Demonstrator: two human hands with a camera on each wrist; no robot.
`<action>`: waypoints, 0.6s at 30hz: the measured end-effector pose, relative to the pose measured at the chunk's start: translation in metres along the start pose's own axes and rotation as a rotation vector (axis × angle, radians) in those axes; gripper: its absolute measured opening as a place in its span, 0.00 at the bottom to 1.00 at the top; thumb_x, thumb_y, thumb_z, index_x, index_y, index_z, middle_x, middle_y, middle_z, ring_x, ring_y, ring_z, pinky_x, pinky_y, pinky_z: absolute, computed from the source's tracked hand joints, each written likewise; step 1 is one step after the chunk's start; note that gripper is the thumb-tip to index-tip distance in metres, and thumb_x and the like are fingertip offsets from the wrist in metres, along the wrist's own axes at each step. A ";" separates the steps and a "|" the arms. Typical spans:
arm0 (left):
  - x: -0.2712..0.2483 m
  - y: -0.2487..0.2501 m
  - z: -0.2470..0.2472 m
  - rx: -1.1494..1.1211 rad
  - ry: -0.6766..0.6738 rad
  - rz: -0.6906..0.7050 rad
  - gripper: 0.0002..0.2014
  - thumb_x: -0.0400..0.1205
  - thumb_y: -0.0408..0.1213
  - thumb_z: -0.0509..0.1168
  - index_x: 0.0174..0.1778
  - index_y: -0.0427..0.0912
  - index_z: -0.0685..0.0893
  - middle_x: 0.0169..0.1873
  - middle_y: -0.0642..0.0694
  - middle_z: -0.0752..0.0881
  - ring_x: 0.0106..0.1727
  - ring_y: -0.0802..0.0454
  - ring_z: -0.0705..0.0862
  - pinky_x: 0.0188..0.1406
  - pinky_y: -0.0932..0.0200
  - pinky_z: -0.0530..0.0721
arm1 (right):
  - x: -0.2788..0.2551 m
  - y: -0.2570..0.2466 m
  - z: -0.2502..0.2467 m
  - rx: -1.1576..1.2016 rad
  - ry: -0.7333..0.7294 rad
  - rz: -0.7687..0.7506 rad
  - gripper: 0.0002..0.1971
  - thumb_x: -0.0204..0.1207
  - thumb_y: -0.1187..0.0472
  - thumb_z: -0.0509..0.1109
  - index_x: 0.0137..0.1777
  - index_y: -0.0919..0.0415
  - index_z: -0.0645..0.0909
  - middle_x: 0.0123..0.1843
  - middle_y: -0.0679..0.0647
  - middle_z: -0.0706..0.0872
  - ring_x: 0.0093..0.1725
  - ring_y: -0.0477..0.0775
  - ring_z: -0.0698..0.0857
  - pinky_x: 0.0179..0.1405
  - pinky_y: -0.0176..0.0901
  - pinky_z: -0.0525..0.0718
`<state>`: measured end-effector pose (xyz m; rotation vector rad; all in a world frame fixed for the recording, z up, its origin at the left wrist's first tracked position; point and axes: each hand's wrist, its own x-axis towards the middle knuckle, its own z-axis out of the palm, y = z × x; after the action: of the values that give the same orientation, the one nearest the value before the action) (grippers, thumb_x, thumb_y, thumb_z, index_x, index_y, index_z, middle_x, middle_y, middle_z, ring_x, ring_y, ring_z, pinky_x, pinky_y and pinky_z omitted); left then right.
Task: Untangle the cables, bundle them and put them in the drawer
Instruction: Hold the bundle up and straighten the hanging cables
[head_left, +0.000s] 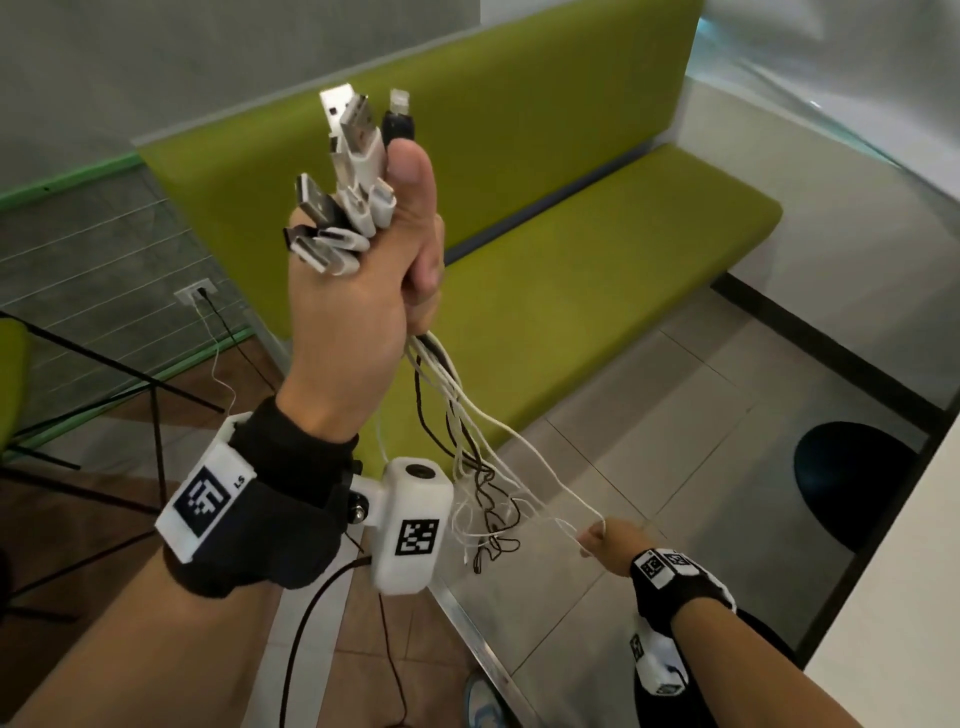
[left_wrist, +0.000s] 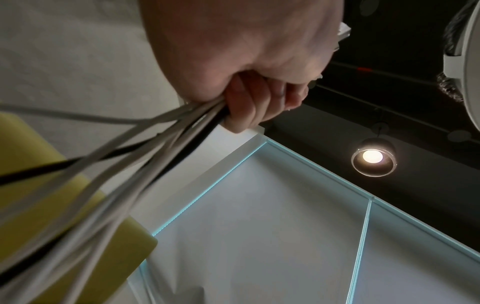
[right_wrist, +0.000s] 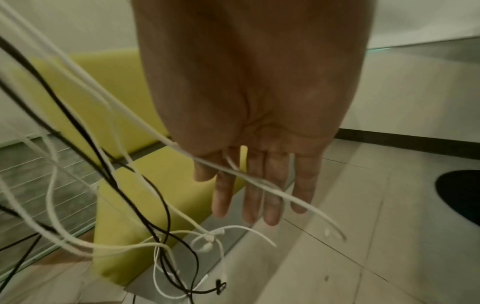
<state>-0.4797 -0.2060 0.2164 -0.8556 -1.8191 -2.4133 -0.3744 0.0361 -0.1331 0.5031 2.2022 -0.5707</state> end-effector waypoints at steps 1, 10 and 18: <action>0.000 0.000 0.000 0.002 0.007 -0.005 0.24 0.76 0.59 0.63 0.22 0.47 0.67 0.17 0.56 0.67 0.15 0.59 0.61 0.16 0.67 0.60 | 0.000 0.001 -0.002 -0.016 0.016 0.038 0.20 0.84 0.45 0.57 0.47 0.57 0.86 0.45 0.55 0.85 0.46 0.57 0.83 0.43 0.40 0.75; 0.000 0.007 -0.013 0.023 0.094 0.008 0.27 0.85 0.53 0.59 0.23 0.43 0.61 0.17 0.54 0.65 0.15 0.58 0.59 0.16 0.66 0.58 | -0.007 0.036 0.002 -0.119 0.042 0.348 0.16 0.84 0.58 0.58 0.64 0.63 0.81 0.65 0.56 0.84 0.60 0.54 0.84 0.50 0.39 0.78; 0.001 0.005 -0.015 0.002 0.069 0.010 0.27 0.81 0.56 0.64 0.23 0.44 0.63 0.17 0.55 0.66 0.15 0.59 0.61 0.15 0.66 0.59 | -0.011 0.053 -0.008 -0.105 0.015 0.433 0.08 0.79 0.53 0.63 0.50 0.55 0.82 0.53 0.52 0.86 0.55 0.51 0.85 0.43 0.37 0.78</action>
<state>-0.4854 -0.2209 0.2185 -0.7692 -1.7890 -2.4024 -0.3452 0.0822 -0.1325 0.8977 2.0363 -0.2186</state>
